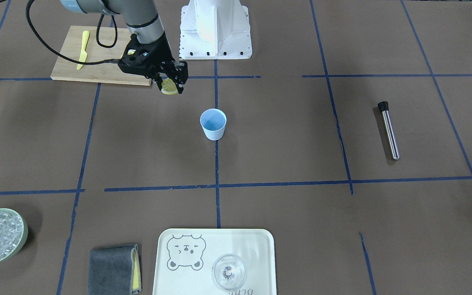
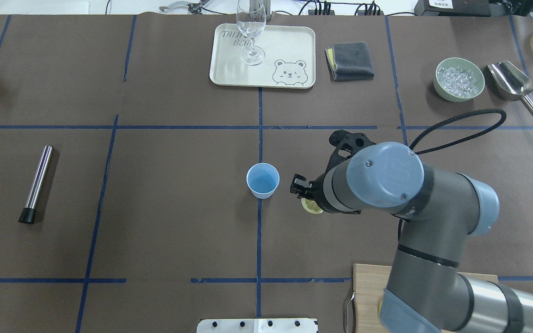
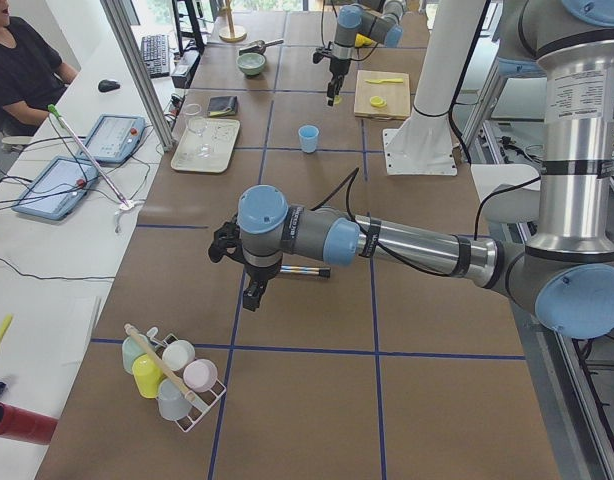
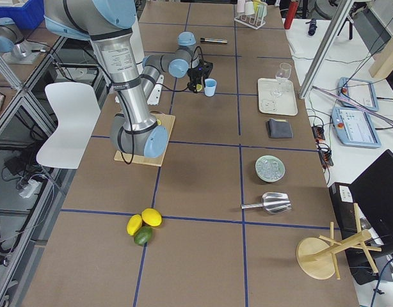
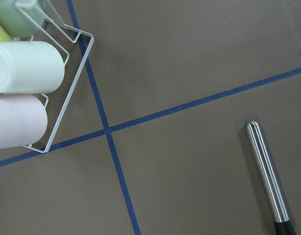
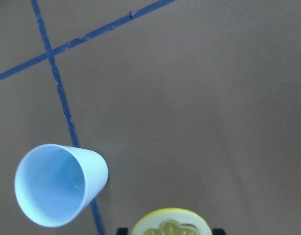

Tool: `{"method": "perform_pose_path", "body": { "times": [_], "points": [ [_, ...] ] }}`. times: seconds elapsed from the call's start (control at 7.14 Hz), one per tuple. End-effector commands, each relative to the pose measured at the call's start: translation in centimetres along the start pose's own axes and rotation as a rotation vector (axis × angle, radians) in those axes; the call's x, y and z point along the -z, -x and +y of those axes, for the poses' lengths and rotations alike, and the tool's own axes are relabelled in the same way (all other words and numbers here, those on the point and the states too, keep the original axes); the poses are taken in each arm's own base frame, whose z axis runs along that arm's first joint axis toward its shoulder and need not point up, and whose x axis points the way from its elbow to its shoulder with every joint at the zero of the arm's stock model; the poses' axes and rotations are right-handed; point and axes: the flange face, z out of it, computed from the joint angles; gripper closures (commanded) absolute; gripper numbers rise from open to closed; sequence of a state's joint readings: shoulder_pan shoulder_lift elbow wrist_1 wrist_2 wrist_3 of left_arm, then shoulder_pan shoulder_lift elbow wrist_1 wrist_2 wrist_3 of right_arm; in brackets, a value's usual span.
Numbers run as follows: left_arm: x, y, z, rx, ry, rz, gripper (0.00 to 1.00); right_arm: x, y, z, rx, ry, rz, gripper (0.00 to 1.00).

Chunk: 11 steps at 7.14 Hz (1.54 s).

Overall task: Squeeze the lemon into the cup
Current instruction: 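Carry the lemon slice over the blue cup and release it inside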

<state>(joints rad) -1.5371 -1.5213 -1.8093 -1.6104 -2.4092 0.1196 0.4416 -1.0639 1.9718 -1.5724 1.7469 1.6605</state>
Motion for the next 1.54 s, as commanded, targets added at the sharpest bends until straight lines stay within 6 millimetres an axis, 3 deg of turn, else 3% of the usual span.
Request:
{"method": "perform_pose_path", "body": {
  "times": [0.0, 0.14, 0.28, 0.84, 1.4],
  "points": [
    [-0.1, 0.1, 0.2, 0.002, 0.002, 0.001, 0.0, -2.1, 8.1, -1.8, -0.033, -0.02, 0.002, 0.35],
    [-0.2, 0.1, 0.3, 0.005, 0.004, 0.001, 0.0, -3.3, 10.8, -2.0, -0.04, -0.022, 0.009, 0.35],
    [-0.1, 0.1, 0.3, 0.003, 0.003, 0.001, 0.0, -3.9, 11.8, -2.2, -0.051, -0.024, 0.017, 0.35],
    [0.0, 0.0, 0.2, 0.001, 0.001, 0.001, 0.0, -4.6, 11.7, -2.0, -0.055, -0.014, 0.031, 0.32],
    [0.0, -0.2, -0.2, 0.0, -0.002, 0.001, 0.0, -4.9, 11.1, -1.3, -0.045, 0.005, 0.035, 0.12]
  ]
}}
